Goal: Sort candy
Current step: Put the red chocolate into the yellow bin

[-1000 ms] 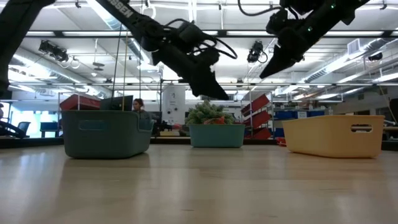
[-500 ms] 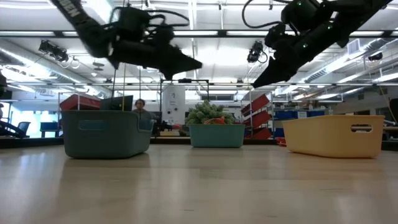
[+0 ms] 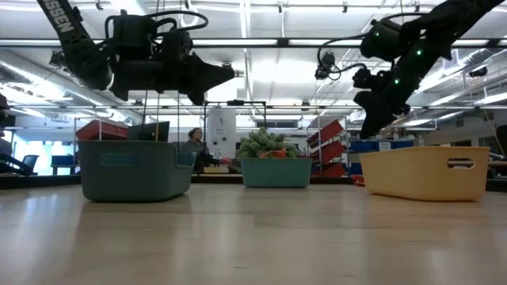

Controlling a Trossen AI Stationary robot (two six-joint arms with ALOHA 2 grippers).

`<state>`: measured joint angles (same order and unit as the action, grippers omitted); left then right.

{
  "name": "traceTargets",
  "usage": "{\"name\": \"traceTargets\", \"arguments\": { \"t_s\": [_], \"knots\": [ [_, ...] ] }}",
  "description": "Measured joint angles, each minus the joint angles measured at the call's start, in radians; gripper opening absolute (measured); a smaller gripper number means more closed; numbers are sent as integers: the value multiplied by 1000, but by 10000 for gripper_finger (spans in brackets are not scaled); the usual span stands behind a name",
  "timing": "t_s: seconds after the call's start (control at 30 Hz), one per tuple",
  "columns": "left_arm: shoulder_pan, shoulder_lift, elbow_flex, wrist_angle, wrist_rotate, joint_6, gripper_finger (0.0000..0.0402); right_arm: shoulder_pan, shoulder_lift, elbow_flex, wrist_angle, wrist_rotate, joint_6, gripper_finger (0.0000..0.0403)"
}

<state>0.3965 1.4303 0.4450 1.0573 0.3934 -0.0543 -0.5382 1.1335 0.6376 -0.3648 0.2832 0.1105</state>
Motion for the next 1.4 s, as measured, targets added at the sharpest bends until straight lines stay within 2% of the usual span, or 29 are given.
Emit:
{"name": "traceTargets", "arguments": {
  "t_s": [0.17, 0.43, 0.63, 0.77, 0.97, 1.07, 1.17, 1.4],
  "knots": [
    [0, 0, -20, 5, -4, 25, 1, -54, 70, 0, -3, 2, -24, 85],
    [0, 3, -20, -13, -4, 78, 5, -166, 266, 0, 62, -19, -84, 162],
    [0, 3, -20, -19, -4, 102, 6, -234, 387, 0, 144, -50, -113, 180],
    [0, 3, -20, -30, -4, 103, 6, -246, 418, 14, 148, -111, -88, 150],
    [0, 3, -20, -36, -4, 94, 6, -230, 359, 11, 112, -156, -88, 27],
    [0, 3, -20, -33, -4, 79, 6, -202, 277, 21, 59, -223, -59, 27],
    [0, 3, -20, -32, -4, 77, 6, -140, 181, 49, -54, -273, 41, 36],
    [0, 3, -20, -31, -4, 76, 5, 155, -57, 95, -241, -275, 401, 25]
  ]
}}
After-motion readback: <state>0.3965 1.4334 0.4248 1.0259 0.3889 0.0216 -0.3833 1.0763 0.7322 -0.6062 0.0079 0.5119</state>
